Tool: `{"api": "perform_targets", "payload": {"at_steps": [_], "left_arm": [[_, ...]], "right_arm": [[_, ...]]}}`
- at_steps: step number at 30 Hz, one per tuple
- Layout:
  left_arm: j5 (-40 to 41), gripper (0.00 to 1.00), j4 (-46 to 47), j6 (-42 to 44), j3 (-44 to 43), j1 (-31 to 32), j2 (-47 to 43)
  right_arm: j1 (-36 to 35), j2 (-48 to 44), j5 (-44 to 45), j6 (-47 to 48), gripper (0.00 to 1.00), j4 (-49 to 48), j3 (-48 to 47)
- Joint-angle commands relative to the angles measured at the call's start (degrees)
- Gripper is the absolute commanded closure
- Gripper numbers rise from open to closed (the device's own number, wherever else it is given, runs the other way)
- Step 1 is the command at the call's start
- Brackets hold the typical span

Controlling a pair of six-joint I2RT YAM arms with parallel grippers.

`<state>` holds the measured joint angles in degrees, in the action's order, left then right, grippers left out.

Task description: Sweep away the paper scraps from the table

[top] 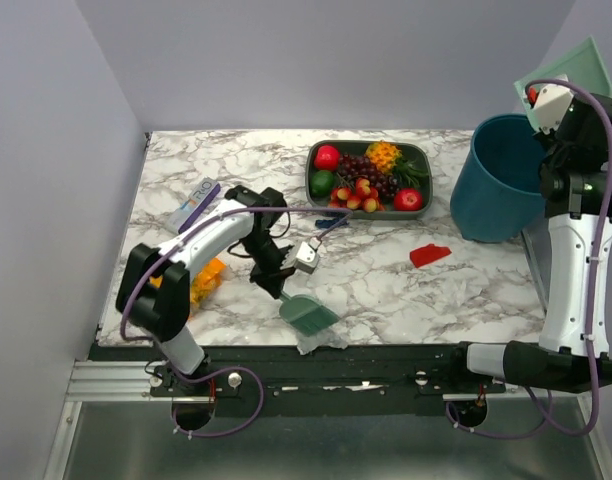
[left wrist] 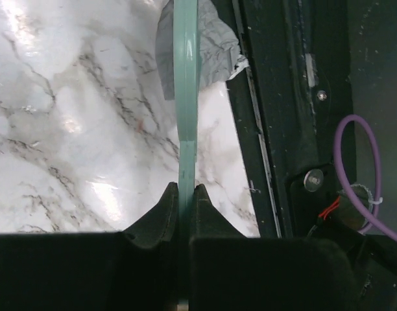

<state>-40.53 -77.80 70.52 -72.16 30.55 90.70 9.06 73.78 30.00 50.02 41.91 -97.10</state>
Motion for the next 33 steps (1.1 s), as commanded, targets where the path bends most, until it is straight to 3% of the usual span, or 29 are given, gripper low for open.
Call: {"api": "perform_targets", "payload": {"at_steps": [1,8,10,17,20,23,24,26,30,33], "left_arm": [[-3.05,1.00,-5.53,-5.28,-8.93,-0.48,8.52],[2.20,1.00,7.74,-23.11,-19.76,-3.03,16.61],[1.78,1.00,7.14,-23.59,-23.70,-3.39,17.58],[-16.82,1.00,-3.32,-20.86,-33.12,0.73,16.70],[-18.79,1.00,2.72,-29.98,-34.63,5.74,18.11],[-18.71,1.00,17.11,-43.15,-32.44,9.61,19.08],[-18.62,1.00,26.29,-46.32,-31.65,10.32,19.43],[-17.65,1.00,38.10,-61.59,-27.87,12.33,20.04],[-16.34,1.00,72.76,-90.07,-20.40,14.01,21.10],[-12.13,1.00,87.24,-106.14,-17.14,14.80,23.82]], "right_arm": [[-0.97,0.75,-4.42,-12.04,0.99,10.90,-6.08],[-1.24,-1.70,-4.95,-14.33,0.99,13.02,-4.77],[-1.24,-2.67,-5.04,-14.60,0.99,13.20,-3.98],[-1.24,-2.85,-6.09,-17.05,0.99,14.34,-4.75],[-1.24,-1.63,-6.88,-18.55,1.00,15.48,-6.52],[-1.24,-0.83,-7.32,-19.61,1.00,16.10,-8.28],[-1.24,-0.39,-7.50,-19.87,1.00,16.27,-8.72],[-1.24,0.05,-7.76,-20.57,0.99,16.54,-8.90],[-1.24,0.49,-8.55,-21.63,1.00,16.98,-8.72],[-1.24,0.31,-9.43,-22.51,0.99,16.89,-8.02]]}}
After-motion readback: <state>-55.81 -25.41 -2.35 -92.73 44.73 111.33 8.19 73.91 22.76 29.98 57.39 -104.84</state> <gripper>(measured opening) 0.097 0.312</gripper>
